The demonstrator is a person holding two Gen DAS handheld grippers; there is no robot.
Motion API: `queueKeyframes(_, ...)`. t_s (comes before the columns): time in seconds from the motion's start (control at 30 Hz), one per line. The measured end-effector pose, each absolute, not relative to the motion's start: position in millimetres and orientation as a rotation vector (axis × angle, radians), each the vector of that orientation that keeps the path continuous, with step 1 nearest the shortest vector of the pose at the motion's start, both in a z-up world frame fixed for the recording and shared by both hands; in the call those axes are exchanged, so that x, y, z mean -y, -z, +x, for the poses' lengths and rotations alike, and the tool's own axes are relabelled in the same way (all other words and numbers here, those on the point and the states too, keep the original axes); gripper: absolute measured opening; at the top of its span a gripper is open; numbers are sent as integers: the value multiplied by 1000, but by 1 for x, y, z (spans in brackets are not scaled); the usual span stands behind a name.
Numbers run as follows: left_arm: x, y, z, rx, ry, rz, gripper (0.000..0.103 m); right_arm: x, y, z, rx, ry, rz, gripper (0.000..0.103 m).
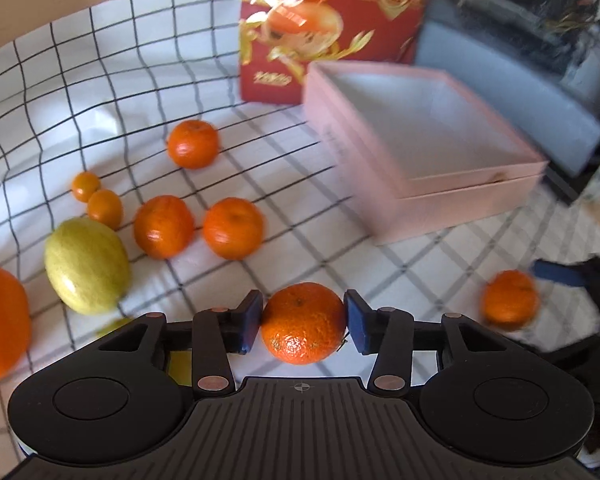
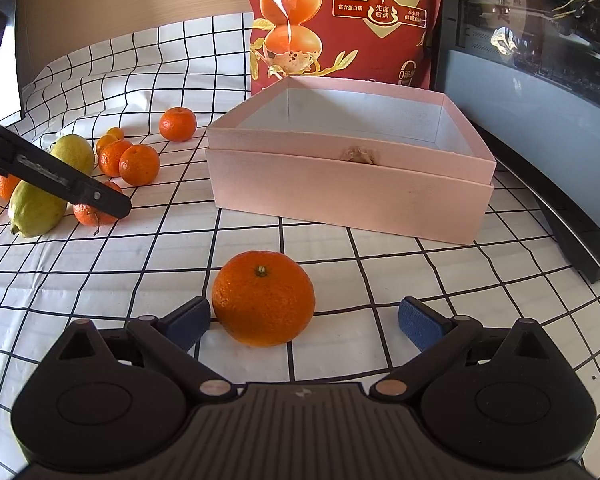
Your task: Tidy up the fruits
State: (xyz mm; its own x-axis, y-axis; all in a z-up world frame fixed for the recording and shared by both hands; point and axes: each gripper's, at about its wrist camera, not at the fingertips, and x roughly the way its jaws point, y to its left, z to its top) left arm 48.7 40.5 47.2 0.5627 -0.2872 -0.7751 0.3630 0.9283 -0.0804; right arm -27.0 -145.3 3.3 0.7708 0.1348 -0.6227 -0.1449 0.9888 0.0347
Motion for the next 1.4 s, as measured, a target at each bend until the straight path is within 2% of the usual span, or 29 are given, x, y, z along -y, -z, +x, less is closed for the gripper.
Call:
queueKeyframes(0.23,-29,-48,-8,-879,434,-27,50,144,-6,-22,-710,-166,-30,103)
queueKeyframes(0.6,-14,-35,-45,-969,327,-5,50,144,-10,-22,-748,-192,-40,101)
queueKeyframes(0.83,-12,-37,-47,-966,334,-12,50,139,-21,-27,-756,-234,-45,80)
queueKeyframes(0.97,-9,-38,-49,-967,342,-6,50,137,-24,-26,-741,-230,-71,77)
queueKeyframes(1.1,-9,-39,-51,-970,347,-6,50,143,-23,-21,-758,-235,-48,68)
queueKeyframes(1.17,-9,-39,-51,-972,344,-6,50,143,-26,-20,-756,-252,-32,56)
queueKeyframes(1.23,-10,-40,-50,-972,345,-8,50,142,-31,-22,-753,-262,-34,48)
queueKeyframes(1.4,-12,-43,-47,-953,372,-36,50,153,-42,-30,-744,-243,-49,48)
